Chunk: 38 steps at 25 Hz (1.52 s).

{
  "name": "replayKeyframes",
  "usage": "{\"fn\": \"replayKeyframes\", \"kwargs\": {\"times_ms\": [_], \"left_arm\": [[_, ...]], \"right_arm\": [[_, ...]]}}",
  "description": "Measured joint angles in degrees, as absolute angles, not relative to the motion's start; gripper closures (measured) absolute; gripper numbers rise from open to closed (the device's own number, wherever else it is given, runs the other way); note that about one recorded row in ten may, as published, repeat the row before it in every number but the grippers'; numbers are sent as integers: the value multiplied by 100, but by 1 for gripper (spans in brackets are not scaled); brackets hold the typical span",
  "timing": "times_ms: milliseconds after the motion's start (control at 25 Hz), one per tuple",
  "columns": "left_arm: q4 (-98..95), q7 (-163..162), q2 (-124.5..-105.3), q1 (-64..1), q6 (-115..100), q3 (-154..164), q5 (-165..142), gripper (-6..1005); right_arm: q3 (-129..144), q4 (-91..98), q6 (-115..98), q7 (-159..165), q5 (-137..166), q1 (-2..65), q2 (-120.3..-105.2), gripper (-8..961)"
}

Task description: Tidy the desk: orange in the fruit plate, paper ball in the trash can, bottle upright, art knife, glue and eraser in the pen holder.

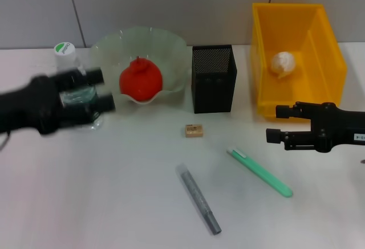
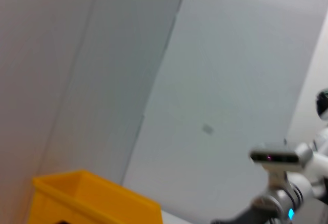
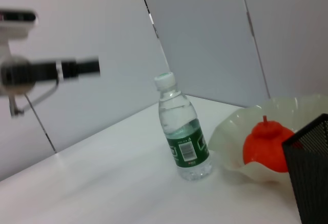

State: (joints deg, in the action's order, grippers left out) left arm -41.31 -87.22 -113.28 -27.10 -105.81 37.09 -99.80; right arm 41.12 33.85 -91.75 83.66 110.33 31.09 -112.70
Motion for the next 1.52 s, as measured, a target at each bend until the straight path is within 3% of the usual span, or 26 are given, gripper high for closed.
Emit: {"fn": "replayKeyframes", "kwargs": {"times_ms": [240,360,600,760,1120,1280,1400,1520], "left_arm": [[-3409,-7644,-11457,-2637,-10249,3818,-10559,197],[-3349,-7126,-11624,-2566,-10027,3821,-10973,199],[-3351,-7040,-11669,-2607,-9936,3829,-11207,202],[-3350,-6829,-11734,-2627,-9846,3833,-11244,202],[-3349,-6708,-11788,-2682,-9671,3833,-11250,202],[-3349,-6703,-11801,-2715,-9552,3832,-11251,202],[-3348,-6711,-11802,-2718,-9521,3832,-11251,202],[-3348,-6737,-11803,-2730,-9474,3832,-11251,202]], "right_arm": [[4175,3433,-9217,8620,11203,3266,-11238,115],[4174,3729,-9318,9036,11396,3334,-11239,115],[4206,4963,-9935,10543,12020,3568,-11328,115],[4726,5969,-10365,12421,12858,4180,-11269,115],[5455,6014,-10542,14070,14404,5476,-11217,115],[5738,5394,-10257,14399,15473,6258,-11385,115],[5788,5305,-10160,14412,15641,6334,-11429,115],[6107,5104,-9749,14428,16028,6491,-11669,114]]}}
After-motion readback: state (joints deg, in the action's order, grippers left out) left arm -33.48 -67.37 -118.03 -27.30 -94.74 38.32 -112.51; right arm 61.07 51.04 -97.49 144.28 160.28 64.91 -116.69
